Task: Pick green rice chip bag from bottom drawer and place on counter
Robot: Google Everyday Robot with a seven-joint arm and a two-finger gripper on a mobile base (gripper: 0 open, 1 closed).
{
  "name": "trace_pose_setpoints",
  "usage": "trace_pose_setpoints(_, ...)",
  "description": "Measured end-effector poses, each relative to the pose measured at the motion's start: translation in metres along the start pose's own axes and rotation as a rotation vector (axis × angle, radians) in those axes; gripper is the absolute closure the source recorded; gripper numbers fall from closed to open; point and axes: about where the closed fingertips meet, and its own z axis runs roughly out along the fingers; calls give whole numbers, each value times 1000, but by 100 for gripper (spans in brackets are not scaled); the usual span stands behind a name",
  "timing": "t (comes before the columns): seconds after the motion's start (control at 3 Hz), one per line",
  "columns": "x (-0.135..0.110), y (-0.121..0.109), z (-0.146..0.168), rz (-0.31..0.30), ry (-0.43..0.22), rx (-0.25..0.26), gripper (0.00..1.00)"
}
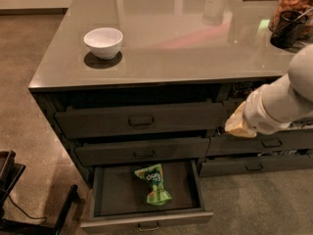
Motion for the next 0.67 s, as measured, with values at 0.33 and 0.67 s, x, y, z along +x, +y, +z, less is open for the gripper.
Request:
trace_pose_setpoints(0.33, 17, 13, 53, 18, -71, -26, 100)
trace_pose_setpoints(0.67, 27, 21, 114, 31, -151, -38, 100)
